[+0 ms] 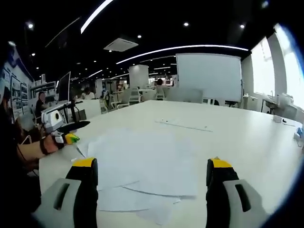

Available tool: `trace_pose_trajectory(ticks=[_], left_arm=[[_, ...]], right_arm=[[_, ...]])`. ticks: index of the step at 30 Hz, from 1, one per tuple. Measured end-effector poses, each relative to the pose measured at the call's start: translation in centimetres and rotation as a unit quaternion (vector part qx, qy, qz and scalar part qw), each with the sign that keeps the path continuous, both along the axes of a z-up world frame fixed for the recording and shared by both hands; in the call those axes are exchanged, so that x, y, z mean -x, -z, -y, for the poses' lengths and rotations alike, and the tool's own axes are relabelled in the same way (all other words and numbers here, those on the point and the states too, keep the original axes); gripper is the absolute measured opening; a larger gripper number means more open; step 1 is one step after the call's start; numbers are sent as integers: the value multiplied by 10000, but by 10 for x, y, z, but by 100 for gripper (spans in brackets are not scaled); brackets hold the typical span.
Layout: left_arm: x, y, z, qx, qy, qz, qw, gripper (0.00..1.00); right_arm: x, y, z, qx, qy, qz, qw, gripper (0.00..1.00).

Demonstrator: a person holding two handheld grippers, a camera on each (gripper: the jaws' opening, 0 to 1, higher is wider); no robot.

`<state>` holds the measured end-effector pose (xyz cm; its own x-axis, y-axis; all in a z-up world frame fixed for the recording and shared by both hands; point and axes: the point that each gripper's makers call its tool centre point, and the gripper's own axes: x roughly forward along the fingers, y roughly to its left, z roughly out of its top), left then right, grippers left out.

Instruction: Organize the stack of printing papers by aligning and flattening the scattered papers on the table

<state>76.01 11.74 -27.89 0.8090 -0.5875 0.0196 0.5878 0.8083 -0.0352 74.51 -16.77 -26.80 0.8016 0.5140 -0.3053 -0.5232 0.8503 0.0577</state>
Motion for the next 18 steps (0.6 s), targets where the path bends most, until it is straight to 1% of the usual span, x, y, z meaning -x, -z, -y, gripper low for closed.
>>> trace_pose_trajectory(ticks=[4,8,18], left_arm=[[0,1,-1,-13,-12,-17,10000,97],[0,1,-3,8,-30,-20,10000,97],[0,1,-2,30,-12,-9,10000,97]], right_arm=[[-4,2,-4,2,14,-24,10000,90],[-5,-1,-9,-52,-29,-2,10000,90],[-9,-7,-8,-141,8,130,9998,90]])
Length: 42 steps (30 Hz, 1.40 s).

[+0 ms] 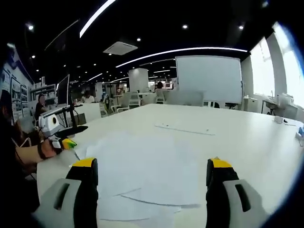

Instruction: Organize the stack of printing papers by aligning and flattening the scattered papers on the table

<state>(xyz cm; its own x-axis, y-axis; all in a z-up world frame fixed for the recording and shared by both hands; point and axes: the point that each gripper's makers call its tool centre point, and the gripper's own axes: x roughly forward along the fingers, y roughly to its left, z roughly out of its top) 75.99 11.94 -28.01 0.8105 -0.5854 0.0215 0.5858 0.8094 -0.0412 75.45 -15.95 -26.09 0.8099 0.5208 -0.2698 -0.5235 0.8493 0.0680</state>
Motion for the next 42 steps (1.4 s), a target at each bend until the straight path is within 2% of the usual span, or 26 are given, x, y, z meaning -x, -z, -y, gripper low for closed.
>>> trace_pose_trajectory(ticks=[12,31,36,42], left_arm=[[-1,1,3,-26,28,-21,10000,97],[1,4,6,-158,75,1,9998,97],[4,4,10,-257,137,54,9996,97],[4,5,11,-327,147,61,9993,97]], right_arm=[[-5,6,-7,-8,-5,18,10000,90],[-13,2,-15,-52,-27,181,9998,89],[-23,-4,-18,31,-36,304,9995,89],[-33,-7,-16,-85,-11,333,9994,89]])
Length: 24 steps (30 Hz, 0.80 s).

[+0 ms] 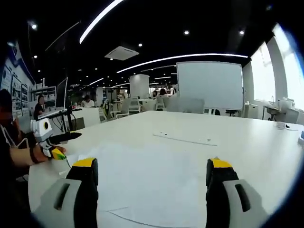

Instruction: Organize the stack of printing papers by aligning and flattening the scattered papers on the table

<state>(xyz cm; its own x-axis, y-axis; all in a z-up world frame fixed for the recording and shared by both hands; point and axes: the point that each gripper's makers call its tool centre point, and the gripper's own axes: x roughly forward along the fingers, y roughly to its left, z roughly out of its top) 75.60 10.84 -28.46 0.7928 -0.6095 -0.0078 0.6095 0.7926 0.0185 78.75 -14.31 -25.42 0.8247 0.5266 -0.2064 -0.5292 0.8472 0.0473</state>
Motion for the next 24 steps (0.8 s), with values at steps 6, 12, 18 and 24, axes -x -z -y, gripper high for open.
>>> trace_pose_trajectory(ticks=[6,12,18,24], left_arm=[[1,-1,1,5,32,13,10000,97],[1,-1,3,16,68,31,10000,97],[1,0,4,-36,84,34,10000,97],[2,-1,4,-1,97,24,10000,97]], right_arm=[[-5,-2,-8,-14,-58,14,10000,90],[-11,-3,-8,26,-48,29,10000,89],[-23,-5,-6,13,-33,39,10000,89],[-28,-3,-9,-13,-75,-109,9999,90]])
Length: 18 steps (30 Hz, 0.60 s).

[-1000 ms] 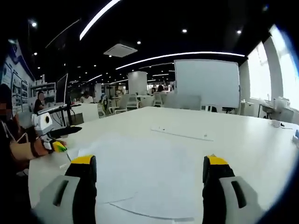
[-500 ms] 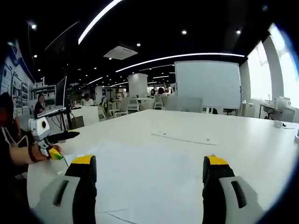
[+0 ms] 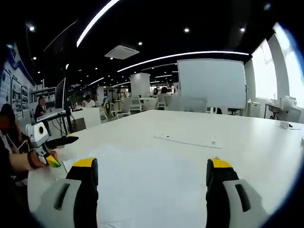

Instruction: Organize the stack of printing papers by aligning and flattening the scattered papers on the table

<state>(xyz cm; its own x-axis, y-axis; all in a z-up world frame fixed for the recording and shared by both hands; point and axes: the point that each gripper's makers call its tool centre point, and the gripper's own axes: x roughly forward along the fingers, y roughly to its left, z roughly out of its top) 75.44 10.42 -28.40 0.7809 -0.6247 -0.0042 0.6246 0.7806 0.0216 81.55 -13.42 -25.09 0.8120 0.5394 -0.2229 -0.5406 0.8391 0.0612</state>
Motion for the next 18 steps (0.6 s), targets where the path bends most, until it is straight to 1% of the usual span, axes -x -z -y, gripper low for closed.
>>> trace_pose_trajectory(ticks=[9,18], left_arm=[[1,-1,1,-40,11,32,10000,97],[2,-1,1,-66,11,42,10000,97]], right_arm=[[-12,2,-3,101,-32,-215,9997,90],[-23,7,1,16,78,-263,9996,90]])
